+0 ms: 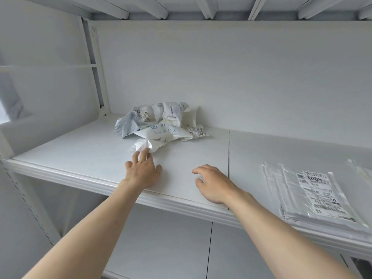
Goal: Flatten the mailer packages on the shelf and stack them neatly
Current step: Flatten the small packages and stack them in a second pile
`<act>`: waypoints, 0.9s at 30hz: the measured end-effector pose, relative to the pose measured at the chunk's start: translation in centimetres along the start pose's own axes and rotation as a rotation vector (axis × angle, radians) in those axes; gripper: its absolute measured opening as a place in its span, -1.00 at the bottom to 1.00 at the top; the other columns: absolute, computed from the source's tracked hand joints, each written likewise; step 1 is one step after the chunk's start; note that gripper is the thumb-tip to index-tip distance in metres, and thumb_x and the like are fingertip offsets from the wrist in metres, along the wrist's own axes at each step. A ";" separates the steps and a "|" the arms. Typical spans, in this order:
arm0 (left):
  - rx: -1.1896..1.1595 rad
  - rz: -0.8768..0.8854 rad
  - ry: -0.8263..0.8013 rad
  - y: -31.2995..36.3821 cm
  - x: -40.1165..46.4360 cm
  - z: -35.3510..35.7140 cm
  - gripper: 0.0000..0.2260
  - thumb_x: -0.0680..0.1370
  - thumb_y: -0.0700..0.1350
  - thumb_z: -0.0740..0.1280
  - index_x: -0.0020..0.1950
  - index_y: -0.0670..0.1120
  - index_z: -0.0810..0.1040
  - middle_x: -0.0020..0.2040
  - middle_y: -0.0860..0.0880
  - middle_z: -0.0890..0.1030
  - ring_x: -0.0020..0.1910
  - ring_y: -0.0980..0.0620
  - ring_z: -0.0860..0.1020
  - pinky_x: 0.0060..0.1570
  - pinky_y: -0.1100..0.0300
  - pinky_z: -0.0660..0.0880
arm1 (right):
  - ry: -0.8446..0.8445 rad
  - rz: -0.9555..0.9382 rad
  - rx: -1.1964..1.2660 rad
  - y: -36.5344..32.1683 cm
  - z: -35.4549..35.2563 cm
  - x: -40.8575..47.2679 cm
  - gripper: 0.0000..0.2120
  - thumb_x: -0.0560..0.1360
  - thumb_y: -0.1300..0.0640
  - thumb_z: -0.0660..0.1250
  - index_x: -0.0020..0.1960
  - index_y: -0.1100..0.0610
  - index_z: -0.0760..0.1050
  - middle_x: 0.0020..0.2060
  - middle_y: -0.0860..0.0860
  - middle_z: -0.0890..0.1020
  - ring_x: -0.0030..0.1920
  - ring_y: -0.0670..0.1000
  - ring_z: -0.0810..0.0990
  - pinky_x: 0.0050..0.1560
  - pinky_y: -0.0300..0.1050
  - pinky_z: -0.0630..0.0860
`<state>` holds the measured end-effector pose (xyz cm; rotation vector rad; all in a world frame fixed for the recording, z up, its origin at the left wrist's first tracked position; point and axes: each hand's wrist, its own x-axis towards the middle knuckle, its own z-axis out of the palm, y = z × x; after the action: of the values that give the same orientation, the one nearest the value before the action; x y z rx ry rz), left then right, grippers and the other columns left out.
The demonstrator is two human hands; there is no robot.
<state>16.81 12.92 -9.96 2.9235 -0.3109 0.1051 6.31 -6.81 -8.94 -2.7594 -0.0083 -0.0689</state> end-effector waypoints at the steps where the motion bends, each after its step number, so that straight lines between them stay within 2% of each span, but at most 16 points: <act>1: -0.019 0.012 0.008 0.4 -0.1 0.0 -0.47 0.63 0.10 0.06 0.53 -0.16 0.17 0.57 0.06 0.01 0.55 -0.06 -0.04 0.39 -0.10 0.14 | 0.010 0.011 0.006 0.4 -0.2 -0.1 -0.59 0.63 0.13 0.08 0.46 0.07 0.34 0.45 -0.04 0.35 0.46 0.00 0.26 0.43 -0.06 0.25; 4: -0.141 0.055 0.044 2.4 -1.2 -0.9 -0.52 0.62 0.09 0.09 0.48 -0.12 0.28 0.55 0.06 0.10 0.53 -0.06 0.01 0.38 -0.09 0.13 | 0.047 0.052 0.038 1.4 -1.2 -0.9 -0.59 0.62 0.14 0.09 0.46 0.08 0.34 0.44 -0.01 0.37 0.46 0.02 0.28 0.42 -0.06 0.26; 7: -0.375 0.096 0.088 5.1 -2.5 -3.1 -0.60 0.62 0.06 0.11 0.41 -0.03 0.43 0.50 0.04 0.27 0.50 -0.04 0.10 0.36 -0.04 0.09 | 0.083 0.079 0.066 2.1 -2.4 -2.1 -0.58 0.61 0.13 0.10 0.47 0.09 0.32 0.44 0.01 0.37 0.46 0.03 0.29 0.42 -0.06 0.26; 10: -0.687 0.136 0.080 7.3 -3.7 -5.3 -0.75 0.61 0.03 0.17 0.16 0.05 0.58 0.22 -0.01 0.54 0.27 -0.05 0.38 0.26 0.10 0.22 | 0.152 0.122 0.130 2.5 -3.4 -3.2 -0.50 0.61 0.08 0.15 0.53 0.11 0.21 0.47 0.04 0.33 0.47 0.06 0.27 0.42 -0.03 0.26; 11: -0.814 0.145 0.060 8.2 -4.2 -6.0 -0.74 0.59 0.03 0.20 0.15 0.02 0.62 0.16 -0.01 0.58 0.20 -0.02 0.45 0.22 0.14 0.31 | 0.197 0.149 0.183 2.7 -3.8 -3.6 -0.46 0.61 0.05 0.17 0.55 0.10 0.14 0.48 0.06 0.30 0.47 0.08 0.27 0.41 -0.02 0.27; 14: -1.109 0.100 0.018 10.6 -5.4 -7.3 -0.83 0.59 -0.07 0.30 0.00 -0.09 0.66 -0.07 -0.03 0.63 -0.08 0.03 0.54 -0.08 0.24 0.44 | 0.362 0.291 0.526 3.5 -5.1 -4.8 -0.29 0.59 -0.05 0.24 0.59 0.07 -0.06 0.50 0.11 0.21 0.47 0.12 0.26 0.34 -0.07 0.25; 16: -1.306 0.020 -0.040 12.0 -5.9 -7.5 -0.89 0.57 -0.13 0.35 -0.10 -0.13 0.63 -0.12 -0.07 0.65 -0.15 -0.03 0.59 -0.06 0.18 0.51 | 0.422 0.396 0.814 4.3 -5.8 -5.7 -0.19 0.55 -0.14 0.28 0.59 0.05 -0.13 0.49 0.08 0.22 0.44 0.10 0.30 0.37 -0.06 0.29; 18: -1.471 -0.056 -0.143 13.2 -6.5 -7.2 -0.92 0.55 -0.17 0.37 -0.06 -0.17 0.62 -0.10 -0.09 0.70 -0.17 -0.08 0.67 0.02 0.07 0.57 | 0.429 0.480 1.101 5.1 -6.2 -6.8 -0.20 0.51 -0.18 0.33 0.56 0.04 -0.03 0.32 -0.06 0.36 0.29 0.05 0.44 0.28 0.06 0.46; 20: -1.551 -0.080 -0.249 14.3 -7.3 -6.5 -0.94 0.55 -0.20 0.36 -0.03 -0.17 0.61 -0.14 -0.06 0.72 -0.23 -0.08 0.69 0.03 0.03 0.57 | 0.453 0.532 1.311 6.0 -6.3 -7.6 -0.33 0.47 -0.15 0.40 0.42 0.13 0.23 0.18 -0.03 0.53 0.13 0.03 0.56 0.07 0.06 0.59; 21: -1.561 -0.083 -0.297 14.7 -7.6 -6.1 -0.93 0.56 -0.21 0.36 -0.01 -0.17 0.61 -0.14 -0.06 0.71 -0.24 -0.07 0.69 0.02 0.02 0.57 | 0.505 0.547 1.343 6.6 -6.2 -7.7 -0.45 0.46 -0.09 0.44 0.31 0.15 0.35 0.13 0.04 0.59 0.07 0.04 0.61 0.01 0.06 0.62; 23: -1.507 -0.077 -0.355 15.1 -8.2 -5.2 -0.92 0.56 -0.19 0.37 0.01 -0.17 0.60 -0.07 -0.06 0.69 -0.22 -0.07 0.68 -0.02 0.07 0.59 | 0.617 0.554 1.348 7.5 -6.2 -8.2 -0.64 0.48 0.12 0.45 0.20 0.21 0.46 0.08 0.14 0.63 -0.02 0.07 0.64 -0.06 0.05 0.65; 25: -1.455 -0.076 -0.368 14.9 -8.4 -4.5 -0.89 0.54 -0.16 0.41 0.03 -0.14 0.56 -0.02 -0.07 0.67 -0.23 -0.03 0.66 -0.13 0.14 0.57 | 0.648 0.524 1.299 8.1 -6.5 -8.9 -0.71 0.50 0.28 0.40 0.21 0.21 0.49 0.02 0.13 0.62 -0.10 0.07 0.63 -0.21 -0.05 0.63; 27: -1.456 -0.109 -0.356 14.5 -8.4 -4.0 -0.74 0.51 -0.18 0.44 0.17 -0.11 0.50 -0.03 -0.07 0.66 -0.26 -0.01 0.65 -0.17 0.15 0.56 | 0.643 0.481 1.206 8.7 -6.7 -9.4 -0.74 0.52 0.33 0.36 0.18 0.16 0.52 -0.04 0.09 0.63 -0.15 0.04 0.62 -0.26 -0.12 0.59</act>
<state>5.32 1.51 -4.10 1.4806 -0.1498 -0.4618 -3.23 -17.36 -6.48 -1.3955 0.5722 -0.5898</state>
